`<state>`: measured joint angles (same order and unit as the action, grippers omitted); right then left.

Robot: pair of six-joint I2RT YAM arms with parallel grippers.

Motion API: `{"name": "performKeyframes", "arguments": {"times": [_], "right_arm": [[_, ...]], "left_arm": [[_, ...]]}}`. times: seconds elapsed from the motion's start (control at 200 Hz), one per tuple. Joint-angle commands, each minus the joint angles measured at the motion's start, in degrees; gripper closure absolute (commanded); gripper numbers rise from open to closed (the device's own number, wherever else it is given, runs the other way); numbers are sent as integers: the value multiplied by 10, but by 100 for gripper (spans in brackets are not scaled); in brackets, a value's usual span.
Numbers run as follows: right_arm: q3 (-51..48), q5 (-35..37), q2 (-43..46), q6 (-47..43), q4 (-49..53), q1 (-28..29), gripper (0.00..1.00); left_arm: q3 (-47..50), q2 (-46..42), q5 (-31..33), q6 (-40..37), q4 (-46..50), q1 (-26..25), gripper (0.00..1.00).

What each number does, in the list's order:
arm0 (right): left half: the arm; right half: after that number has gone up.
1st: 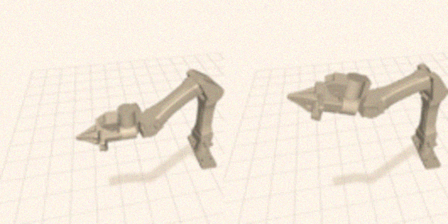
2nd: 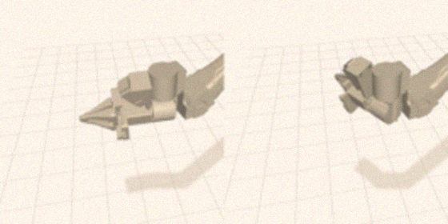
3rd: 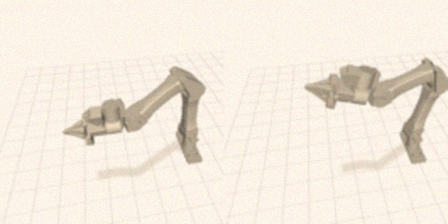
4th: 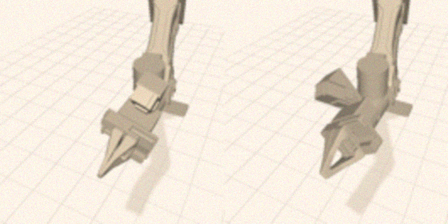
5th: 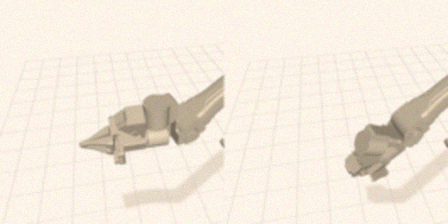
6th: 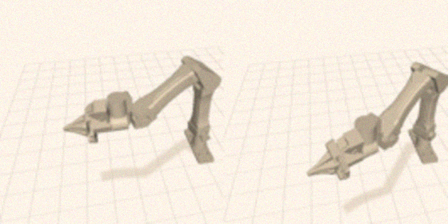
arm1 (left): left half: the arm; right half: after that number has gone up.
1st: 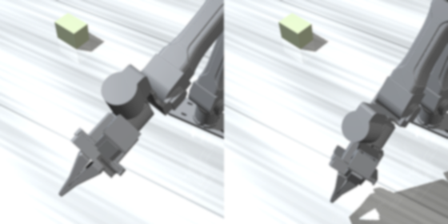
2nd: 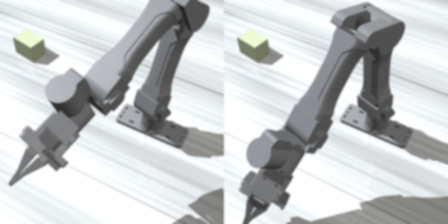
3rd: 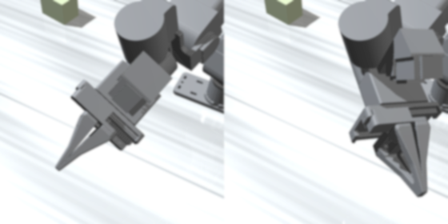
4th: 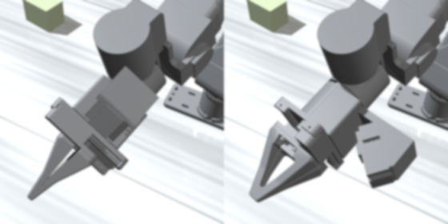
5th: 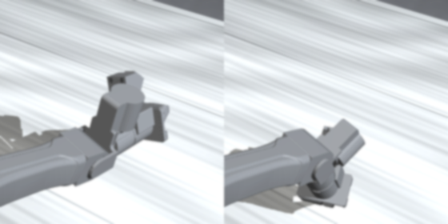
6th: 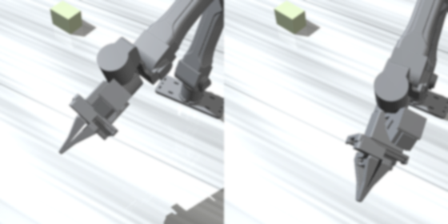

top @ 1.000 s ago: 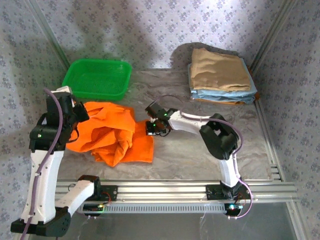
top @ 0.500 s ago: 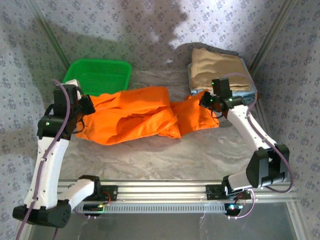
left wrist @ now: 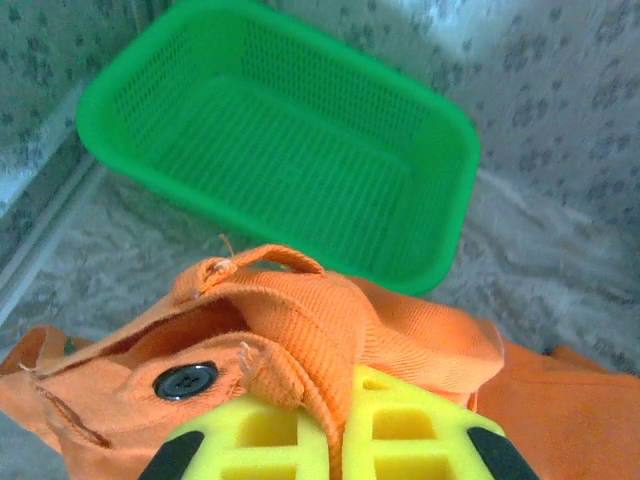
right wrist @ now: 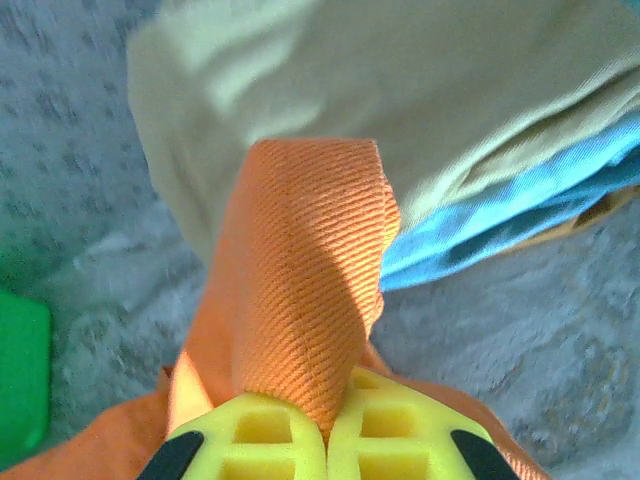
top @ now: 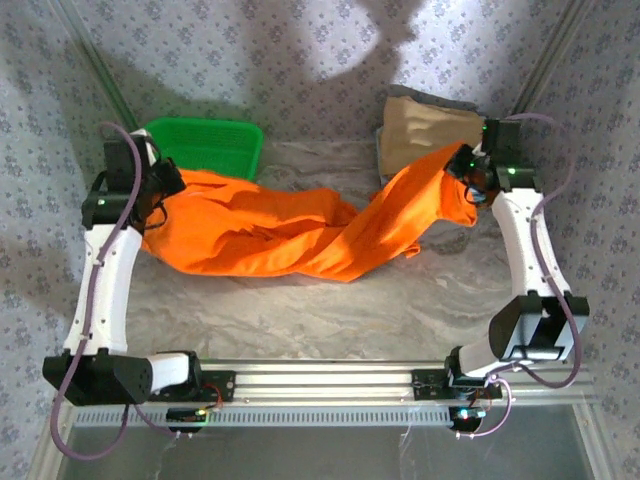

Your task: Fold and stack the trousers

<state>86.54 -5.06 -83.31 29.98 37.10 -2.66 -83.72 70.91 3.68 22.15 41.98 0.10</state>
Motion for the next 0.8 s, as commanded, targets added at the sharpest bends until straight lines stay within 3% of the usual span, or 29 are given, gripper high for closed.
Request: {"name": "performKeyframes", "arguments": {"times": [0.0,0.245,0.285,0.325,0.37,0.44,0.58,0.665,0.794], "right_arm": [[-41,2,67,3,15,-12,100],[-461,62,357,139,-79,-33,100],[-503,64,387,148,-78,-34,91],[-529,62,404,149,-74,-34,74],[-540,51,405,141,-62,-34,55],[-537,38,393,122,-38,-27,37],[-515,83,404,106,6,25,31],[-481,123,395,121,-3,85,28],[-387,153,256,96,-51,184,20]], "left_arm": [[-2,-51,-12,0,-61,18,100],[283,-287,12,61,-109,50,100],[314,-316,22,72,-100,51,100],[331,-336,33,79,-86,53,100],[342,-351,43,85,-69,54,100],[352,-366,53,94,-51,55,100],[351,-385,82,130,2,56,100],[355,-397,98,149,17,56,100],[356,-391,110,159,31,56,100]]}}
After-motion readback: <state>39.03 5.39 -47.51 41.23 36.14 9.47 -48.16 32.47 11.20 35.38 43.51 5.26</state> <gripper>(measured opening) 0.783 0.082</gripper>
